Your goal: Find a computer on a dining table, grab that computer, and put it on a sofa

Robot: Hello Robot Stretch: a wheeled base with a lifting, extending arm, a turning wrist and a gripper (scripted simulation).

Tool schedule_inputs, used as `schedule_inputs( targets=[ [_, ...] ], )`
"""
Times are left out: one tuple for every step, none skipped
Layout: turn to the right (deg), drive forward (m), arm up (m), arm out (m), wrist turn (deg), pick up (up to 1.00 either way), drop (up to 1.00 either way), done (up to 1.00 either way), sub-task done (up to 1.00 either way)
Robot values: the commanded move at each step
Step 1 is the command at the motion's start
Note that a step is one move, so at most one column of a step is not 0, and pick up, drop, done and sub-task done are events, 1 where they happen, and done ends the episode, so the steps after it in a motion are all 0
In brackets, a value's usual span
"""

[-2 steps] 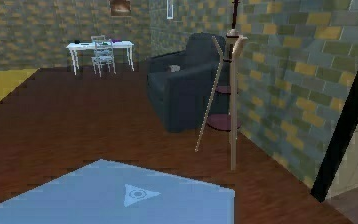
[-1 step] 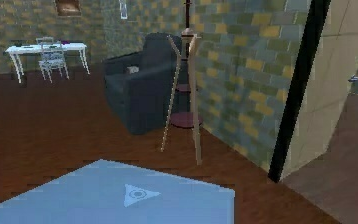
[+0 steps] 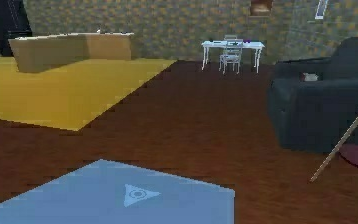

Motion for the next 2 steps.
schedule_inputs(
  targets=[
    [-45.0, 0.00, 0.00, 0.00, 0.0, 0.00, 0.00, 0.00, 0.00],
    [-45.0, 0.00, 0.00, 0.00, 0.0, 0.00, 0.00, 0.00, 0.00]
  ],
)
